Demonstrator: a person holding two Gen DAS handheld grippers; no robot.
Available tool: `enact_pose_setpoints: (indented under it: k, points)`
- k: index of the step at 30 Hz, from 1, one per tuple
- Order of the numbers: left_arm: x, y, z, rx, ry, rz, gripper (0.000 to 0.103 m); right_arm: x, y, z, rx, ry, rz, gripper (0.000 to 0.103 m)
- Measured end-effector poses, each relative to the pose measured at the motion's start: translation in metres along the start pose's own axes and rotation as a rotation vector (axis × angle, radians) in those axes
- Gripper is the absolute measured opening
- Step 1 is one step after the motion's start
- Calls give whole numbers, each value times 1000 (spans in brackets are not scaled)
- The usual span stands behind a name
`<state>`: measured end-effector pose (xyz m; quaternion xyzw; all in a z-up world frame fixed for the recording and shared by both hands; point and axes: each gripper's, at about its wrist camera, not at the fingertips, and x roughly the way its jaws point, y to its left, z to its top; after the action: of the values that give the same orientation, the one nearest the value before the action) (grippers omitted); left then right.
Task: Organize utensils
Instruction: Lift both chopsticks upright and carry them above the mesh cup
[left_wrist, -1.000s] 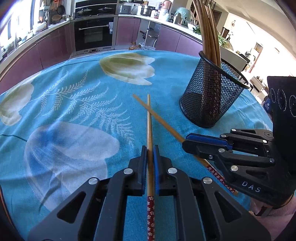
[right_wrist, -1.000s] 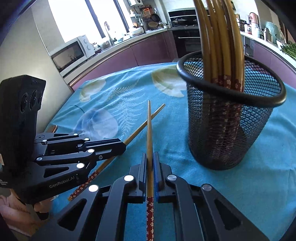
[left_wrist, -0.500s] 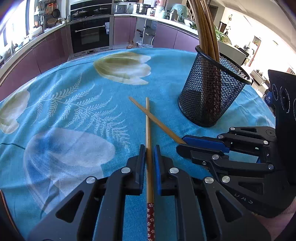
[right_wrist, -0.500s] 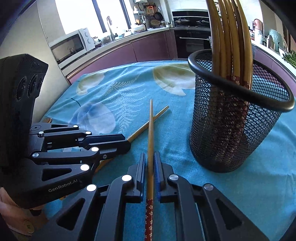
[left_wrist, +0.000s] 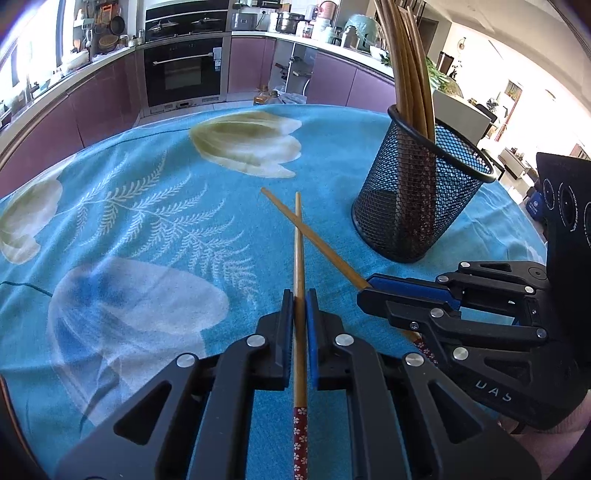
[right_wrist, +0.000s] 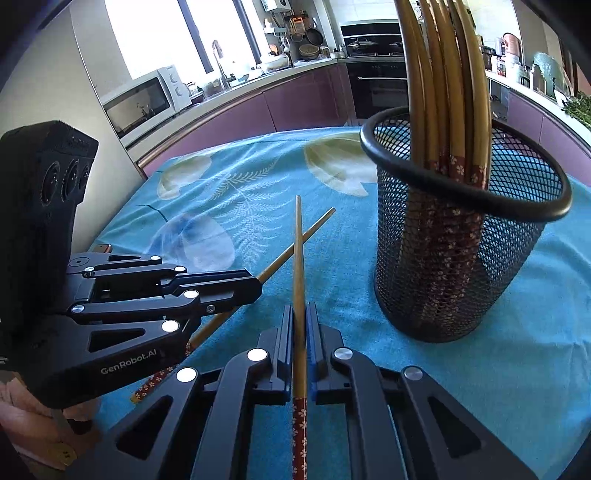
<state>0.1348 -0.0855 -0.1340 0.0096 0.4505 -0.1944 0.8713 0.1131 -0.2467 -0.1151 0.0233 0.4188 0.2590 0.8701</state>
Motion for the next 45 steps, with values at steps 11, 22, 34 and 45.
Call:
enact_pose_setpoints:
  k: [11,22,34,45]
  points:
    - [-23,-3,3,0,-50,-26,7,-25,2,5,-4,-64,25,6]
    - [-44,-8,9,5,-93,-66,7,-47,5,8,-4,-125,40,6]
    - [-58,-10,9,4,-121,-104,7,-61,3,11,1,-168,47,6]
    - [-67,-12,10,7,-141,-116,7,-58,1,9,9,-158,47,6]
